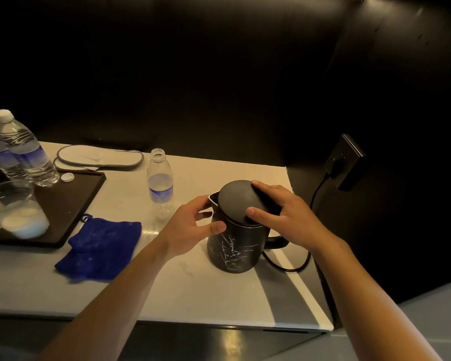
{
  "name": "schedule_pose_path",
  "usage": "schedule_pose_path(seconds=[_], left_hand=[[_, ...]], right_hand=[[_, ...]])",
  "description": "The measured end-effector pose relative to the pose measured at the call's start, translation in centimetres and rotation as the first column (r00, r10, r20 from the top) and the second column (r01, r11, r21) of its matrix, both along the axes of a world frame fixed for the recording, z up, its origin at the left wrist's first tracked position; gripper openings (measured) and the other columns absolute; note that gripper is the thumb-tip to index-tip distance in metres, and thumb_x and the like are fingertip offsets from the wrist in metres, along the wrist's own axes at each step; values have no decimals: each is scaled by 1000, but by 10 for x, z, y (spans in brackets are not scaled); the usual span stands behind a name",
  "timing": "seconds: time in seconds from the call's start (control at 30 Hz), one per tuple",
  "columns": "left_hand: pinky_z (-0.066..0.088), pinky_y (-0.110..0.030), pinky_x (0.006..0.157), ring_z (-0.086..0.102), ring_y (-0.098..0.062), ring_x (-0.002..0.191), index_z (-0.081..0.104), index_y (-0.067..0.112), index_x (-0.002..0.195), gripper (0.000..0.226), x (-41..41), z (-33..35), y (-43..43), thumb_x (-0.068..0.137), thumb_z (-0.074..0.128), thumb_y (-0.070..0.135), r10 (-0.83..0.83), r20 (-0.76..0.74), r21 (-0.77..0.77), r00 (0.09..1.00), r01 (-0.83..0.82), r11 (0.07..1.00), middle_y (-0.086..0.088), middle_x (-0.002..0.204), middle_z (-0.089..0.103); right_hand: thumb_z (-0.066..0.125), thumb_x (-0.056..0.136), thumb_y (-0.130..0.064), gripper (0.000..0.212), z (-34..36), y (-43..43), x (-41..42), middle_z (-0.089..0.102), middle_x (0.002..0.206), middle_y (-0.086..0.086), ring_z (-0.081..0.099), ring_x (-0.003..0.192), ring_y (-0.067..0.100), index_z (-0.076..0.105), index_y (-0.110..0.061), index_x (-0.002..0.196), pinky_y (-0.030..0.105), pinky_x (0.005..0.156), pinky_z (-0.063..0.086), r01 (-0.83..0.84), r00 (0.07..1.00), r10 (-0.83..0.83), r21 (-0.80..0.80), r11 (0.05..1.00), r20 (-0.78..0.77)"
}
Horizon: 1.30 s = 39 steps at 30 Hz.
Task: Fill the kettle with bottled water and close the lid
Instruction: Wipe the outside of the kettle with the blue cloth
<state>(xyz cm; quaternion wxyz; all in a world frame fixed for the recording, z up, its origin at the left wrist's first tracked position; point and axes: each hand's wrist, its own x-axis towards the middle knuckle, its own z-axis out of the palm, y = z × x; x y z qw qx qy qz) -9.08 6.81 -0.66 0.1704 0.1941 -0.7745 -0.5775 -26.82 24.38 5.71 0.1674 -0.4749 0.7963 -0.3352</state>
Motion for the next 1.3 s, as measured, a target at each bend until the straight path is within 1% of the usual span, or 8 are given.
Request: schedule_pose_path(seconds=[0.13, 0.3, 0.47, 0.73, 0.93, 1.03, 1.13, 1.3], left_hand=[[49, -23, 94, 55, -9, 122, 48, 31, 144, 75, 18, -4, -11, 77, 73, 54, 130, 47, -126, 990, -124, 984, 14, 140, 54], [52, -32, 82, 64, -19, 101, 61, 18, 112, 33, 71, -32, -52, 87, 74, 35, 468, 33, -397, 883, -418, 817, 0, 111, 65], [47, -46, 95, 57, -27, 120, 55, 23, 128, 55, 129, -75, -94, 90, 50, 62, 608, 376, -779, 699, -116, 616, -4, 131, 62], [-2, -66, 118, -7, -23, 158, -5, 53, 155, 71, 142, -99, -92, 90, 10, 78, 518, 617, -693, 593, 95, 715, 12, 171, -5], [21, -53, 122, 26, -21, 154, 36, 30, 154, 52, 139, -105, -84, 105, 26, 44, 601, 423, -732, 678, -135, 668, 5, 165, 34], [47, -46, 99, 60, -30, 125, 61, 18, 133, 41, 134, -89, -66, 106, 36, 36, 679, 311, -593, 665, -423, 685, -8, 134, 66], [44, -36, 64, 64, -25, 73, 63, 17, 93, 32, 121, -58, -37, 106, 41, 35, 671, 221, -106, 708, -666, 738, -8, 79, 67], [46, -43, 81, 62, -27, 89, 72, 21, 107, 28, 81, -22, 27, 102, 50, 37, 653, 28, 706, 757, -478, 523, -14, 103, 71]], right_hand=[[63, 79, -71, 81, 0, -2, 4, 48, 146, -12, 48, 122, 14, 33, -47, 150, 36, 97, 49, 27, 1000, -27, 35, 999, -9], [55, 70, -84, 90, -1, -1, 14, 44, 144, -10, 55, 112, 18, 20, -59, 150, 40, 88, 58, 51, 996, -57, 81, 995, 68], [57, 82, -73, 81, 1, -5, 18, 44, 137, -5, 59, 86, 18, 14, -62, 150, 21, 57, 53, 32, 985, -51, 115, 993, 167], [59, 87, -64, 77, 1, -5, 30, 41, 132, -9, 59, 96, 23, 16, -58, 151, 14, 48, 50, 77, 968, -95, 84, 993, 231], [60, 88, -60, 77, 2, -5, 35, 38, 133, -9, 59, 103, 28, 17, -57, 152, 21, 54, 50, 115, 966, -132, 85, 990, 224], [59, 88, -60, 77, 2, -4, 36, 36, 132, -11, 59, 104, 28, 17, -58, 151, 22, 55, 51, 130, 967, -147, 91, 987, 210], [59, 86, -63, 77, 1, -4, 38, 37, 132, -11, 61, 100, 26, 17, -59, 151, 19, 51, 50, 147, 970, -159, 77, 986, 186], [58, 83, -66, 81, -1, -5, 44, 41, 143, -5, 62, 105, 34, 17, -56, 152, 21, 53, 55, 196, 966, -205, 70, 978, 160]])
